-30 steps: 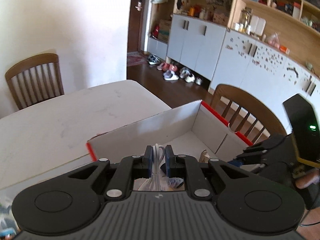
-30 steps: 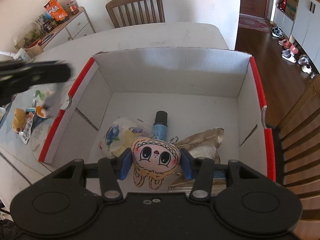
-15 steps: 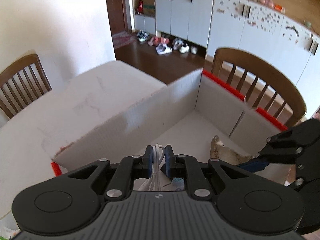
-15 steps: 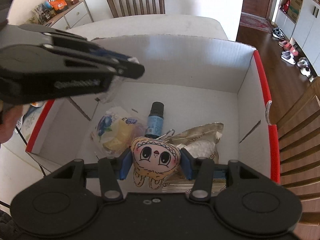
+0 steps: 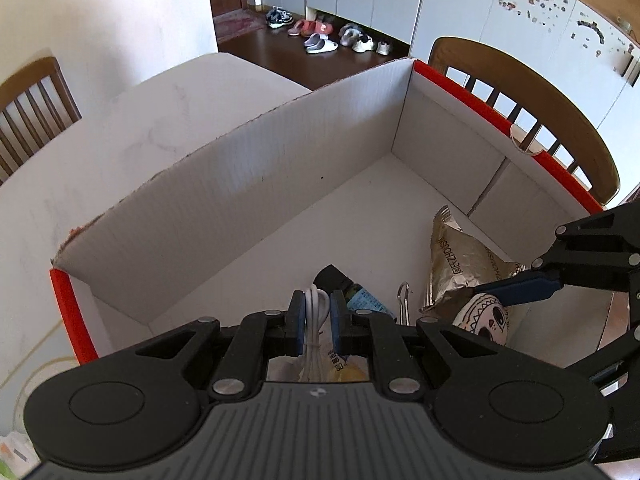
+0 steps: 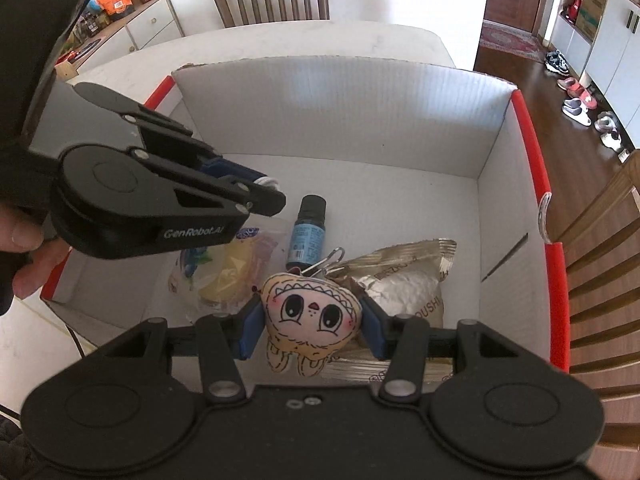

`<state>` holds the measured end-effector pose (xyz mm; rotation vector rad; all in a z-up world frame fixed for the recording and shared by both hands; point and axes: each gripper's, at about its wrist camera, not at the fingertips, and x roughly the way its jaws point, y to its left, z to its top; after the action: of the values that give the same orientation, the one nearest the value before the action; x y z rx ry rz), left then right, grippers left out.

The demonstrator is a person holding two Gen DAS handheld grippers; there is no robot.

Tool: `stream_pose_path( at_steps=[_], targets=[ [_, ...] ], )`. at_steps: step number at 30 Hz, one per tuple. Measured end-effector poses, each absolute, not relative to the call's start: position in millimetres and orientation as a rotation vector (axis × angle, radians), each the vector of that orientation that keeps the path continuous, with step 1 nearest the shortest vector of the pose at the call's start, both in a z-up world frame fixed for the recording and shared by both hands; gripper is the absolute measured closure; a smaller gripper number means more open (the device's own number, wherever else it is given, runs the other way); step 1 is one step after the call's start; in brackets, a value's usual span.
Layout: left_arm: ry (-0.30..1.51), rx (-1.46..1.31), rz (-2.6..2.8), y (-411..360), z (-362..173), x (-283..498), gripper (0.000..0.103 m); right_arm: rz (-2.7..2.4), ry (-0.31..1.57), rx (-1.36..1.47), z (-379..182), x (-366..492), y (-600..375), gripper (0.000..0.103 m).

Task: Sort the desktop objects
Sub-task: 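Open the right tool to drop the plush while the left tool releases the cable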

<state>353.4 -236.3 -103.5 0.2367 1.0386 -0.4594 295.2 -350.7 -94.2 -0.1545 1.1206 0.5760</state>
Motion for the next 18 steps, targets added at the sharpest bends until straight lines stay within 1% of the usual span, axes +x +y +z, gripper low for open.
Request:
stream_pose_path(
  at_steps=[4, 7, 8, 9, 15, 18],
  targets=[
    [1.033, 0.224, -0.462, -233, -100, 350, 0.092, 0.579, 1.128, -0.155, -95, 294, -352, 0.051],
    [1.029, 0.211, -0.458, -233, -97, 349, 0.091, 0.59, 1.123, -0.143, -93, 293, -353, 0.044],
    [1.029, 0.203, -0.456, -233, -95, 349, 0.091, 0.594, 1.118, -0.14, -92, 292, -353, 0.039],
    [1.031, 0.193, -0.455, -232, -95, 349, 0.091, 0.596, 1.112, -0.139, -90, 291, -353, 0.038],
    [1.023, 0.167, -0.454, -228, -89, 343, 0.091, 0.592, 1.094, -0.136, -84, 288, -355, 0.032],
    [1.011, 0.149, -0.453, -226, -85, 340, 0.091, 0.591, 1.085, -0.134, -80, 286, -356, 0.031]
  ],
)
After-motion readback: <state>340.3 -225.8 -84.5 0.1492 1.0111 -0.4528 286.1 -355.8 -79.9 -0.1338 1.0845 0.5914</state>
